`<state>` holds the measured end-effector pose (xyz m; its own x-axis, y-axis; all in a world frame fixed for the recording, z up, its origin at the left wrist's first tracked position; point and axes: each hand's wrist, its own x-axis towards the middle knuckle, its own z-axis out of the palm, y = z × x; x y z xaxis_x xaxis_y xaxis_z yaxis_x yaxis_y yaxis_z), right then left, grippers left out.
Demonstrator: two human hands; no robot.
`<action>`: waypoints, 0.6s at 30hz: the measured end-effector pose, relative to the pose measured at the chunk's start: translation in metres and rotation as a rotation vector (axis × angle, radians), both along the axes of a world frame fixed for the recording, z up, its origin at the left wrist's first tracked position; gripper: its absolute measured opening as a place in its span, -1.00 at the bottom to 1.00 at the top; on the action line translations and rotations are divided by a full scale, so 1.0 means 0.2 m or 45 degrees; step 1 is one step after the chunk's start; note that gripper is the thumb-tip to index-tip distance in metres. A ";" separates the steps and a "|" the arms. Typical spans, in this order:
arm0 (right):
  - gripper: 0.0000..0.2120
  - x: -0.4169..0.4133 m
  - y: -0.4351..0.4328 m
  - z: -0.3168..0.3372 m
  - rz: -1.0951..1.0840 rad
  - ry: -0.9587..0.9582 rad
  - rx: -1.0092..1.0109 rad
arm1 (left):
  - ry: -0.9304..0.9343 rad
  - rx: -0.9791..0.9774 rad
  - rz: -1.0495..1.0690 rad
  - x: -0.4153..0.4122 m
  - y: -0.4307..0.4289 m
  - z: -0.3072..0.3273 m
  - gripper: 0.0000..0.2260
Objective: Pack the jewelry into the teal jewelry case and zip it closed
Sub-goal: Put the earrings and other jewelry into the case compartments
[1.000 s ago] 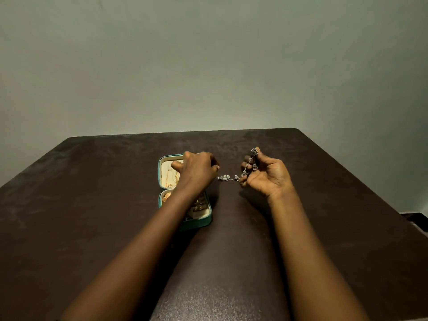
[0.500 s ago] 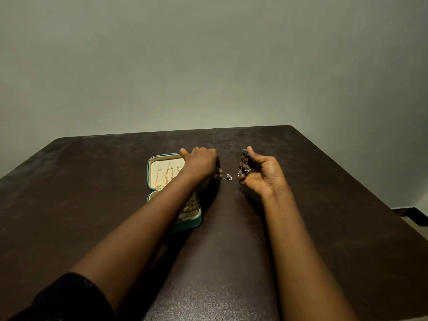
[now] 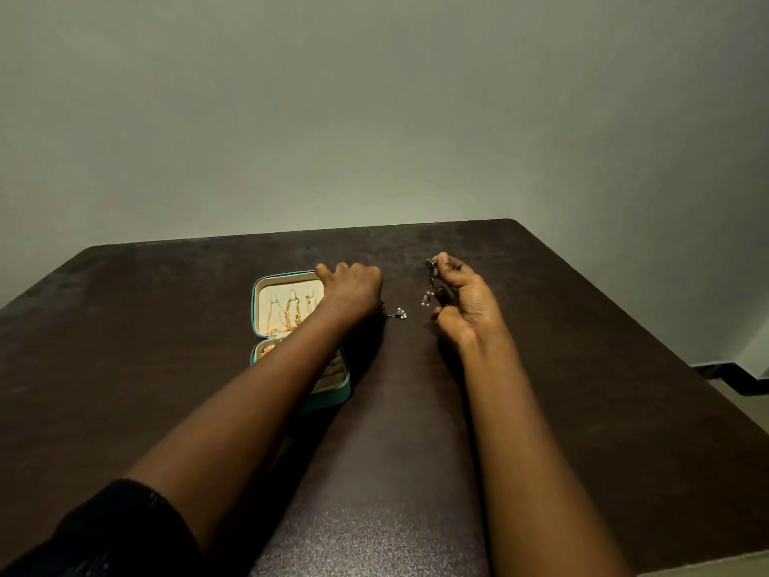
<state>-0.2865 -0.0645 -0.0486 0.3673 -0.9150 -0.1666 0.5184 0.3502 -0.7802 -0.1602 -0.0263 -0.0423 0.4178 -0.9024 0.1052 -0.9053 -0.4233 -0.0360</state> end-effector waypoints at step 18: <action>-0.76 0.04 0.04 0.02 -0.060 -0.198 0.098 | 1.186 -0.554 -0.142 0.14 0.20 0.04 -0.84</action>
<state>-0.2786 -0.0569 -0.0451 0.3509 -0.9188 -0.1809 0.6483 0.3778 -0.6610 -0.1316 0.0131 -0.0352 0.4168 -0.9023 0.1096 -0.5306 -0.1436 0.8353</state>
